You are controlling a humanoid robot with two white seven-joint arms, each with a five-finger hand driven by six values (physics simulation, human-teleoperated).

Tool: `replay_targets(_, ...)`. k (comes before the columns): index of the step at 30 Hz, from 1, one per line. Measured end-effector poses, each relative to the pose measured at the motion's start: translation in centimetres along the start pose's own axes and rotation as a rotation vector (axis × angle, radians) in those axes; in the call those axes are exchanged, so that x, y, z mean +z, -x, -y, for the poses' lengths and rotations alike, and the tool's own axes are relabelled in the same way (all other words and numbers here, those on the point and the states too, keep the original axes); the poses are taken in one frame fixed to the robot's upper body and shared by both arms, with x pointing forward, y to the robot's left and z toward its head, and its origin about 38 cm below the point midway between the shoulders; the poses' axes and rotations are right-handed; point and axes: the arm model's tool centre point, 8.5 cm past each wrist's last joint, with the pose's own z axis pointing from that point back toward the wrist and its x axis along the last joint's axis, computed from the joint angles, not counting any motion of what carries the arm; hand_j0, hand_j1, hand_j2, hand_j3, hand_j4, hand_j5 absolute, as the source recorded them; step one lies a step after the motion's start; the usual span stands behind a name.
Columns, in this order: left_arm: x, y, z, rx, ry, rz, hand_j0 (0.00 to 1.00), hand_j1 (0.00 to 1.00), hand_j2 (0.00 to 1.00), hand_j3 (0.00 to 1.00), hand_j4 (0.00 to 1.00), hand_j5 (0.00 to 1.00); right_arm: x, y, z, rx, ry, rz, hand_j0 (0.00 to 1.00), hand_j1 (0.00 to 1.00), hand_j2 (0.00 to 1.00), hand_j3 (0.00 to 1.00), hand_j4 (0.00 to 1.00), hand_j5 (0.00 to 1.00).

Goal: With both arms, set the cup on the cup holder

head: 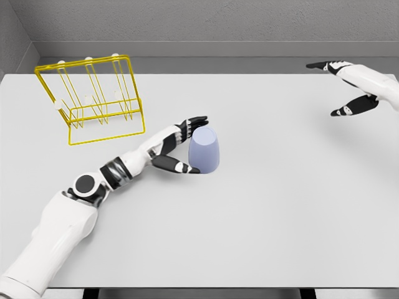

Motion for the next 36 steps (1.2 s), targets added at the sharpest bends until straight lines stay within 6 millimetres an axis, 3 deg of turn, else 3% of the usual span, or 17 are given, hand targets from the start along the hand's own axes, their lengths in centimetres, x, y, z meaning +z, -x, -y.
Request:
replay_targets(30,-1.00,-0.10,0.83,0.006,0.011,0.014,1.00,1.00,1.00,1.00,1.00,1.00,0.60,0.92,0.40,-0.006,0.017,-0.031,1.00,1.00,1.00,1.00,1.00,1.00)
replay_targets(32,-1.04,-0.08,0.87,0.008,0.011,0.014,0.88,0.88,0.88,0.88,0.88,0.88,0.60,0.93,0.40,-0.007,0.017,-0.031,1.00,1.00,1.00,1.00,1.00,1.00)
replay_targets(34,-1.05,-0.06,0.87,0.009,0.010,0.014,0.68,0.68,0.68,0.68,0.68,0.68,0.60,0.92,0.40,-0.006,0.017,-0.031,1.00,1.00,1.00,1.00,1.00,1.00)
replay_targets(36,-1.05,-0.08,0.85,0.011,0.009,0.015,0.60,0.60,0.60,0.60,0.60,0.60,0.61,0.94,0.32,-0.007,0.016,-0.032,1.00,1.00,1.00,1.00,1.00,1.00)
